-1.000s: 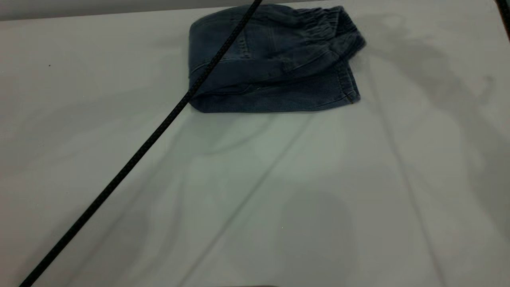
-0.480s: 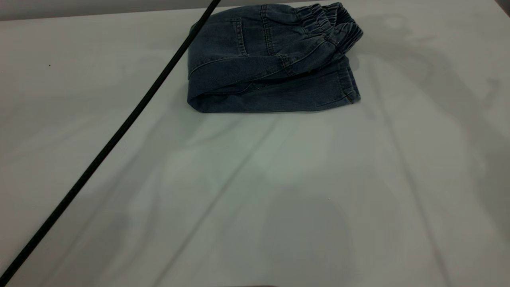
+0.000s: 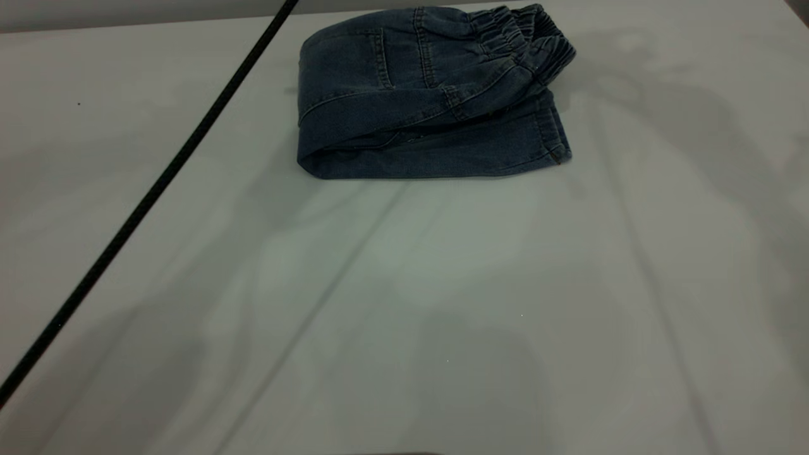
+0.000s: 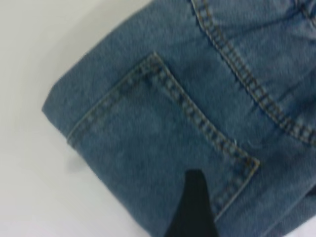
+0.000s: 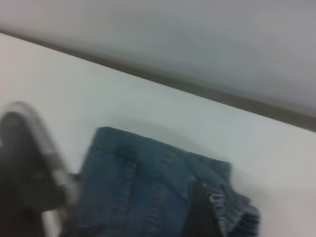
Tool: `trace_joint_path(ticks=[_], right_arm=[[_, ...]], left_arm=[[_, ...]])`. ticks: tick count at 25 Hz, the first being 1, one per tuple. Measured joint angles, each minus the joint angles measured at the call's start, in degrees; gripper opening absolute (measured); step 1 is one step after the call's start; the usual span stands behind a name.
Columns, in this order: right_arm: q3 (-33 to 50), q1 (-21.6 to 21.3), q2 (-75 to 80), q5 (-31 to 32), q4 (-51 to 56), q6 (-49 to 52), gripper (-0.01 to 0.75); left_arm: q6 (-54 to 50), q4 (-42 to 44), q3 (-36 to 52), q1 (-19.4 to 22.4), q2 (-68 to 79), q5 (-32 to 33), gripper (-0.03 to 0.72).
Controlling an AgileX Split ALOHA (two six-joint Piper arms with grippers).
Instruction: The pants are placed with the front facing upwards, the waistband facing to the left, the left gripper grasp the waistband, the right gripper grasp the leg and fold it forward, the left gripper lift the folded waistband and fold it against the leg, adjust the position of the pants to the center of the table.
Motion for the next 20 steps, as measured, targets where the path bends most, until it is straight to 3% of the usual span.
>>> trace_joint_path(ticks=[13,20], right_arm=[[-0.2,0.0,0.0,0.1,4.1,0.0,0.446],[-0.2,0.0,0.0,0.2,3.2,0.0,0.446]], left_arm=[[3.5,-4.5,-2.5,-2.8,13.9,-18.2,0.542],[4.7,-4.7,-2.8,-3.2,17.3,-18.5,0.54]])
